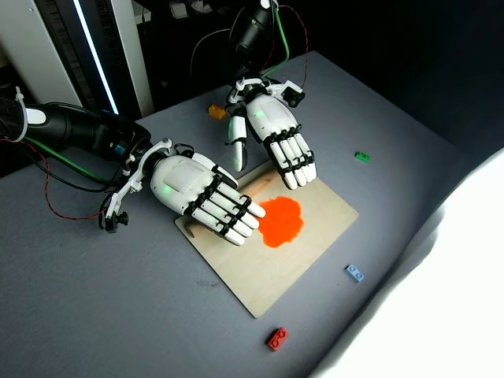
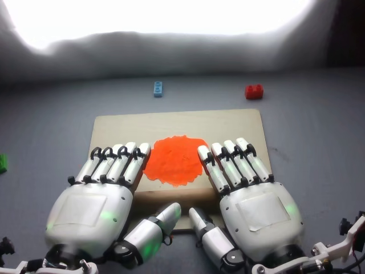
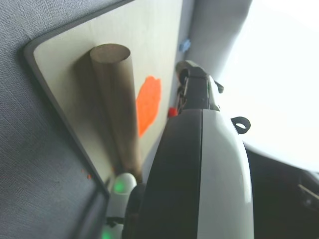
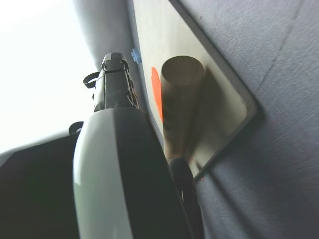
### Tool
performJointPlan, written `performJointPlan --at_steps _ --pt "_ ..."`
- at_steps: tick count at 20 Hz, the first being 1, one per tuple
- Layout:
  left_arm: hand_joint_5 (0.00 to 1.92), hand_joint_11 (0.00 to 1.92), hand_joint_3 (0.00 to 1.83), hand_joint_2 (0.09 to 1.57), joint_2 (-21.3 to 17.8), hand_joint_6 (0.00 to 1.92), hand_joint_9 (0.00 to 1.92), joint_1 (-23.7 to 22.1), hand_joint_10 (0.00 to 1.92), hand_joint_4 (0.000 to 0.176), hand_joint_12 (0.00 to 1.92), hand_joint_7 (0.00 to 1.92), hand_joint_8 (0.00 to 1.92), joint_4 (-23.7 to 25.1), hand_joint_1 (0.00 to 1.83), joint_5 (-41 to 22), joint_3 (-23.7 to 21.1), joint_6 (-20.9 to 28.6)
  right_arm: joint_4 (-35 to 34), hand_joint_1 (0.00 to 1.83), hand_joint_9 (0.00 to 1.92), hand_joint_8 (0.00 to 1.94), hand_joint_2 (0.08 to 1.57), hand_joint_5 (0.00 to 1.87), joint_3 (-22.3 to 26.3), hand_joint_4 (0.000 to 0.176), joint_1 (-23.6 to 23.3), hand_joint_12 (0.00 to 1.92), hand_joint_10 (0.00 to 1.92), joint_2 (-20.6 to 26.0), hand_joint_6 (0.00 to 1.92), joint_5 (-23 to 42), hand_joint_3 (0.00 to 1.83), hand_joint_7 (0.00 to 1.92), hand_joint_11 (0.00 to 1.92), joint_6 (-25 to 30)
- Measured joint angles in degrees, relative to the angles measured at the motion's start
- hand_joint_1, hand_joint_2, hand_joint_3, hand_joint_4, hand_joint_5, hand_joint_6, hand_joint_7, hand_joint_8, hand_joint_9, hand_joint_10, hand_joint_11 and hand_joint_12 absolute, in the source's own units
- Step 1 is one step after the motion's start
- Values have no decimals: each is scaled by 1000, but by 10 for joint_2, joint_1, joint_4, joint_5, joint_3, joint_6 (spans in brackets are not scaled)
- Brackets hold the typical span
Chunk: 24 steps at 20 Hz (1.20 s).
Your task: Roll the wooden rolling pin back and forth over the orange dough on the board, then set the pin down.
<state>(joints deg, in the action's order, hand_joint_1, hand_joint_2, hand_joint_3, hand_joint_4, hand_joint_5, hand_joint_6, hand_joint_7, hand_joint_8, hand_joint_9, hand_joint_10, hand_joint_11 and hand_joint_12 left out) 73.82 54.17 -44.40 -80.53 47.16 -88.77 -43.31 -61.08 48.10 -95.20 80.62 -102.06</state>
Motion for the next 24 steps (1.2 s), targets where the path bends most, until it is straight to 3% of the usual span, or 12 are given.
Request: performJointPlan --at_steps 11,13,24 --pt "63 0 10 1338 13 10 70 7 2 0 420 70 5 -3 0 -1 23 -12 1 0 0 0 1420 0 -14 0 0 0 0 -3 0 -4 52 0 0 7" --pt "47 0 15 1354 19 1 69 10 1 0 345 77 3 -2 0 3 22 -13 3 0 1 10 1411 42 -16 0 0 0 0 -3 18 -5 47 25 0 9" --pt "39 0 12 1358 33 0 71 14 1 0 321 72 0 -5 0 0 39 -17 4 0 7 11 1414 48 -27 0 -2 0 3 -3 19 -14 44 34 0 33"
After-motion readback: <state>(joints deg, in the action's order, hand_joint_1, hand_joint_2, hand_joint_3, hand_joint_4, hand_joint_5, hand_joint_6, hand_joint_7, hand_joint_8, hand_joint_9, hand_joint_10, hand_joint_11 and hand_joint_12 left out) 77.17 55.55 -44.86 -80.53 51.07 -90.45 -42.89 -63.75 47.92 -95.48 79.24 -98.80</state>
